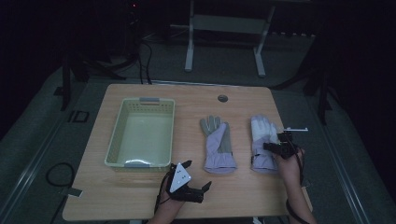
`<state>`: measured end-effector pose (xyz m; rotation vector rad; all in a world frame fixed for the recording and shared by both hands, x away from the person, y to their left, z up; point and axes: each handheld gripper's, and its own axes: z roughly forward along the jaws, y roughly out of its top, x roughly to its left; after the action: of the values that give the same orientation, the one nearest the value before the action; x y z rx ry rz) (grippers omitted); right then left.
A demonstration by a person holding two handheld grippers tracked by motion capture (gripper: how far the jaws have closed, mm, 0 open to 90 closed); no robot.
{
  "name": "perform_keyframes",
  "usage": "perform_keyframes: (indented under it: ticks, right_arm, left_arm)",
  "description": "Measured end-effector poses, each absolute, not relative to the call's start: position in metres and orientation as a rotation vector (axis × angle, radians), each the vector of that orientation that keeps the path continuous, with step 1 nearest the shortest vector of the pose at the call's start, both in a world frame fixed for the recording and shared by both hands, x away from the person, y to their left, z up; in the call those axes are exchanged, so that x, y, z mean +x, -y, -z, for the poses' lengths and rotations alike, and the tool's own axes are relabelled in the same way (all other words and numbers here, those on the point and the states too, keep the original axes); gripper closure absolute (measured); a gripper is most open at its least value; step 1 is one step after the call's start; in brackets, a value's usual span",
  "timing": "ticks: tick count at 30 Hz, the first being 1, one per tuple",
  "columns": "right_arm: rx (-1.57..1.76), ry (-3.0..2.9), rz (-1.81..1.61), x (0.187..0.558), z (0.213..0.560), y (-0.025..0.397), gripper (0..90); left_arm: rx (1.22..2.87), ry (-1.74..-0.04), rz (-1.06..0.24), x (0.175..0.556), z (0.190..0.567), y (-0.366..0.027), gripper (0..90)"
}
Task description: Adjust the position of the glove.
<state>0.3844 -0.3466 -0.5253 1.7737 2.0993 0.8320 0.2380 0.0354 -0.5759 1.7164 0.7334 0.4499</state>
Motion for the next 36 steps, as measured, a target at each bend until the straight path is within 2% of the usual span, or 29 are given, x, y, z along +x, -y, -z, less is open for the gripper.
perform_keyframes:
  ticks: [2,4,6,8,12,15,22,32,34,35,36]
  right_arm:
    - [1.75,-2.116,-0.822,0.384,0.524,0.346,66.5]
    - [1.732,-2.135,-0.808,0.385,0.523,0.346,66.5]
    - [1.704,-2.157,-0.825,0.385,0.519,0.347,61.1]
    - [1.671,-2.195,-0.819,0.385,0.514,0.35,59.7]
    - [1.454,-2.319,-0.876,0.384,0.496,0.358,50.2]
    - [1.336,-2.355,-0.875,0.381,0.488,0.365,47.0]
    - [1.195,-2.43,-0.834,0.378,0.486,0.371,46.8]
    - [1.294,-2.445,-0.87,0.397,0.517,0.374,40.4]
    - [1.308,-2.443,-0.849,0.399,0.523,0.374,41.7]
    - [1.311,-2.449,-0.818,0.4,0.526,0.373,44.1]
    - [1.311,-2.468,-0.802,0.401,0.53,0.371,50.2]
  left_arm:
    - [1.716,-0.734,-0.45,0.238,0.576,-0.035,0.1]
    - [1.716,-0.734,-0.45,0.238,0.576,-0.035,0.1]
    - [1.717,-0.734,-0.451,0.238,0.576,-0.035,0.0]
    - [1.716,-0.734,-0.451,0.238,0.576,-0.035,0.0]
    - [1.713,-0.736,-0.449,0.238,0.576,-0.035,0.0]
    - [1.714,-0.736,-0.45,0.238,0.576,-0.035,0.0]
    - [1.714,-0.737,-0.449,0.238,0.576,-0.035,0.1]
    - [1.713,-0.736,-0.447,0.238,0.576,-0.036,0.0]
    - [1.713,-0.736,-0.446,0.238,0.576,-0.035,0.0]
    - [1.713,-0.736,-0.446,0.238,0.576,-0.035,0.1]
    - [1.713,-0.737,-0.446,0.238,0.576,-0.036,0.1]
